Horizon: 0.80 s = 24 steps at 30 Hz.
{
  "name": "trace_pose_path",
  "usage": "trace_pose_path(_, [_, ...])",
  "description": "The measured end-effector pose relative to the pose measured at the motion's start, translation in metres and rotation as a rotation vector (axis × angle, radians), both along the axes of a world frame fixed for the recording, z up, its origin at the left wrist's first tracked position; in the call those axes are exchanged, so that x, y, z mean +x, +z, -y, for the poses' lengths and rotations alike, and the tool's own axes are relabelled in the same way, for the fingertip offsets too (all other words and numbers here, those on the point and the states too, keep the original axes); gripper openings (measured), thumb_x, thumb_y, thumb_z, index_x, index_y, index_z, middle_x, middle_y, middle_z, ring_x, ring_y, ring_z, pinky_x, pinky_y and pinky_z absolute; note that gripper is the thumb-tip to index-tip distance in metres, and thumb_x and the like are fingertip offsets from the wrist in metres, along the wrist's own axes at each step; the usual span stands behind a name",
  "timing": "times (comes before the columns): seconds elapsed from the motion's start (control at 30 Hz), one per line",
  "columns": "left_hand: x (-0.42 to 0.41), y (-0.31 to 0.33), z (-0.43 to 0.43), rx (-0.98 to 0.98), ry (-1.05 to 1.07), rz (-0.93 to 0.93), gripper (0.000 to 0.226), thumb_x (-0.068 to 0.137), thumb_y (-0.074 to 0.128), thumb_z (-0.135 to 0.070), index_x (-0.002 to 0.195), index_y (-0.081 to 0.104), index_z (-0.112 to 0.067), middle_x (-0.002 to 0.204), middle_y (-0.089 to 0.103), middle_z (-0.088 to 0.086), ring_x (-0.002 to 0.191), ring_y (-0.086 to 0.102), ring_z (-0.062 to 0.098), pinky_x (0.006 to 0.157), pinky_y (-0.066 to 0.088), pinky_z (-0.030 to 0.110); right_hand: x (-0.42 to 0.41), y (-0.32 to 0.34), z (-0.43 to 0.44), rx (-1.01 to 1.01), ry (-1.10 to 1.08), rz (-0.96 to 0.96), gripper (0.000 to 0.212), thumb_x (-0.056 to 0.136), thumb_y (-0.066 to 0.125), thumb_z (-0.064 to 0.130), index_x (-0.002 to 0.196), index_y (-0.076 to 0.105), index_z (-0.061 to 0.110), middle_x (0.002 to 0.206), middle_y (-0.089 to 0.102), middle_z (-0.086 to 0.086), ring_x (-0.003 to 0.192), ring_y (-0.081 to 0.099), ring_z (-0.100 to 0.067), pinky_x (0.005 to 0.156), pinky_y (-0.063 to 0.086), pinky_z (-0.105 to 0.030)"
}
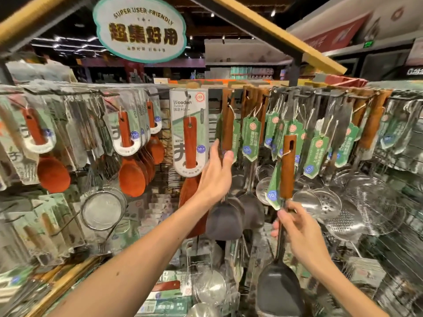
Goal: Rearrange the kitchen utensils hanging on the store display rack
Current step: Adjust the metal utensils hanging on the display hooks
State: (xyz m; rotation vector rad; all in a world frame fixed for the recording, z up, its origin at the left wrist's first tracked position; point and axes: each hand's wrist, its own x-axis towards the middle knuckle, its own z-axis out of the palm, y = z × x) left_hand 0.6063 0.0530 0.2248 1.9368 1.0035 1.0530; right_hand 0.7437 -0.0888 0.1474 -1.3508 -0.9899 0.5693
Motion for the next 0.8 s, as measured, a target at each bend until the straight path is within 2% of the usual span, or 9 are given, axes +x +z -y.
trace_pose_path(0.1, [0.007, 0.019, 0.005, 0.014, 0.014, 0.081, 0.061, 0.105, 0.021, -0.052, 0.159, 0.005, -0.028, 0.165, 0.018, -0.002, 0.149, 0.024, 0.019, 0.119, 0.019, 0.040, 0.000, 0.024, -0.011, 0.051, -0.020, 0.102, 0.016, 0.099, 0.053, 0.013, 0.114, 0.057, 0.017, 0.072, 0.067, -0.008, 0.059, 0.066, -0.014, 0.058, 0.055, -0.020])
trace_pose_path(0.17, [0.012, 0.035, 0.007, -0.004, 0.050, 0.132, 0.058, 0.105, 0.020, -0.051, 0.158, 0.010, -0.028, 0.163, 0.026, -0.001, 0.145, 0.033, 0.022, 0.115, 0.025, 0.041, -0.001, 0.042, -0.019, 0.094, -0.023, 0.145, 0.014, 0.100, 0.054, 0.014, 0.110, 0.058, 0.021, 0.076, 0.067, -0.010, 0.058, 0.066, -0.010, 0.056, 0.053, -0.019])
trace_pose_path(0.27, [0.014, 0.053, 0.008, -0.006, 0.084, 0.152, 0.055, 0.106, 0.020, -0.051, 0.156, 0.015, -0.030, 0.160, 0.033, -0.001, 0.142, 0.038, 0.023, 0.110, 0.029, 0.041, -0.002, 0.062, -0.029, 0.129, -0.015, 0.202, 0.013, 0.101, 0.053, 0.017, 0.109, 0.058, 0.025, 0.076, 0.067, -0.011, 0.059, 0.067, -0.015, 0.056, 0.052, -0.020])
trace_pose_path(0.4, [0.010, 0.064, 0.010, 0.018, 0.057, 0.158, 0.054, 0.106, 0.021, -0.049, 0.156, 0.013, -0.030, 0.160, 0.032, -0.001, 0.142, 0.038, 0.022, 0.111, 0.027, 0.044, -0.004, 0.075, -0.034, 0.182, -0.017, 0.222, 0.020, 0.101, 0.052, 0.019, 0.101, 0.054, 0.039, 0.074, 0.067, -0.010, 0.063, 0.069, -0.024, 0.063, 0.058, -0.028])
trace_pose_path(0.53, [0.006, 0.069, 0.012, 0.029, 0.046, 0.144, 0.052, 0.107, 0.023, -0.046, 0.156, 0.015, -0.028, 0.159, 0.034, 0.000, 0.141, 0.038, 0.020, 0.110, 0.028, 0.039, -0.006, 0.076, -0.032, 0.223, -0.020, 0.219, 0.018, 0.101, 0.052, 0.018, 0.102, 0.056, 0.036, 0.074, 0.068, -0.013, 0.065, 0.069, -0.028, 0.065, 0.060, -0.033])
trace_pose_path(0.7, [0.004, 0.075, 0.012, 0.038, 0.068, 0.129, 0.049, 0.108, 0.022, -0.043, 0.155, 0.019, -0.028, 0.160, 0.032, -0.001, 0.143, 0.036, 0.020, 0.113, 0.027, 0.038, -0.003, 0.073, -0.037, 0.149, 0.019, 0.220, 0.013, 0.102, 0.052, 0.017, 0.107, 0.059, 0.027, 0.069, 0.066, -0.007, 0.059, 0.068, -0.025, 0.062, 0.059, -0.038])
trace_pose_path(0.8, [0.002, 0.080, 0.012, 0.068, 0.064, 0.121, 0.048, 0.108, 0.021, -0.042, 0.154, 0.020, -0.028, 0.160, 0.033, 0.000, 0.143, 0.035, 0.020, 0.113, 0.027, 0.038, -0.001, 0.076, -0.041, 0.116, 0.034, 0.165, 0.016, 0.102, 0.051, 0.015, 0.104, 0.058, 0.029, 0.068, 0.065, -0.007, 0.058, 0.065, -0.024, 0.062, 0.058, -0.042])
